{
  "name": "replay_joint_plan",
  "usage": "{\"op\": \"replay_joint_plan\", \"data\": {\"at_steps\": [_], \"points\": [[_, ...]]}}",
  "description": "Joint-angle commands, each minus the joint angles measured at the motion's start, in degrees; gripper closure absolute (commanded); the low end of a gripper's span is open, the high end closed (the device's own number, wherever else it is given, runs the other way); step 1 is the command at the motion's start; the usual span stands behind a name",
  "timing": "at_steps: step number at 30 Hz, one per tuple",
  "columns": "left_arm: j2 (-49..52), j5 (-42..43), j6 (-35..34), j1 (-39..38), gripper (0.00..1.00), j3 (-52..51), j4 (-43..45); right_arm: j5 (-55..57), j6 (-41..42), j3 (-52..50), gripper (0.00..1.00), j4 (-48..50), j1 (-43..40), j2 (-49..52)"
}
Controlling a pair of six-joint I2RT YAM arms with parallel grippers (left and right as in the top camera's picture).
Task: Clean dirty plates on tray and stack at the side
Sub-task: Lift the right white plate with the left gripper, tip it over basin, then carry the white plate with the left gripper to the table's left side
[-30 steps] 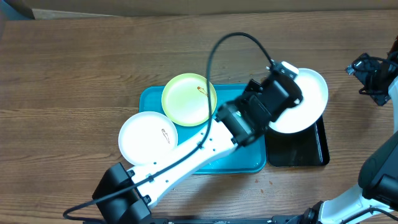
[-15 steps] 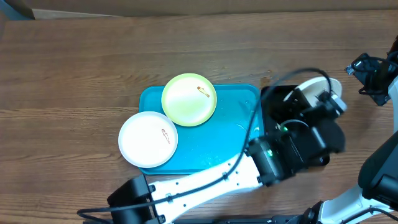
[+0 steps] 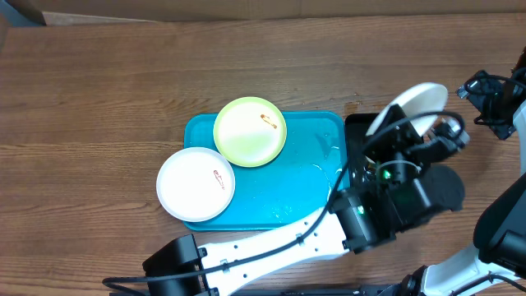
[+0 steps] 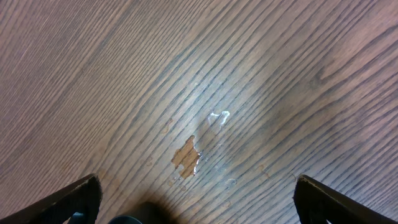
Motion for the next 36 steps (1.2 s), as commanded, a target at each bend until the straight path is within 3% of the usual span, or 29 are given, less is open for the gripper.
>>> {"op": "replay_joint_plan", "data": {"at_steps": [1,5,10,16,21,24,28,36], "points": [[0.28,-2.64,-6.82,0.9,0.96,1.36,-0.15,-0.09,0.46,0.81,0.0,0.17,0.11,-0.5],[0.28,0.28,-17.38,1.84,0.96,1.36,-6.86,-0.09,0.46,0.81,0.0,0.17,0.11,-0.5],[0.26,16.94,-34.23,6.93,0.96,1.36,-20.98,-0.09,0.46,0.81,0.0,0.17,0.11,-0.5],[0.04,46.12,-47.95,20.24,0.96,2.14,-29.22,-0.07,0.46,0.81,0.0,0.17,0.11,-0.5],[0.09,79.08,-53.55,38.47,0.96,2.64,-30.56,-0.09,0.46,0.81,0.0,0.17,0.11,-0.5],[0.17,90.27,-55.04,50.21,0.96,2.64,-32.2,-0.09,0.46,0.81,0.0,0.17,0.11,-0.5],[0.17,90.9,-54.51,65.13,0.96,2.64,-37.86,-0.09,0.46,0.81,0.0,0.17,0.11,-0.5],[0.5,79.95,-51.04,88.39,0.96,2.58,-49.03,-0.09,0.46,0.81,0.0,0.17,0.11,-0.5]]}}
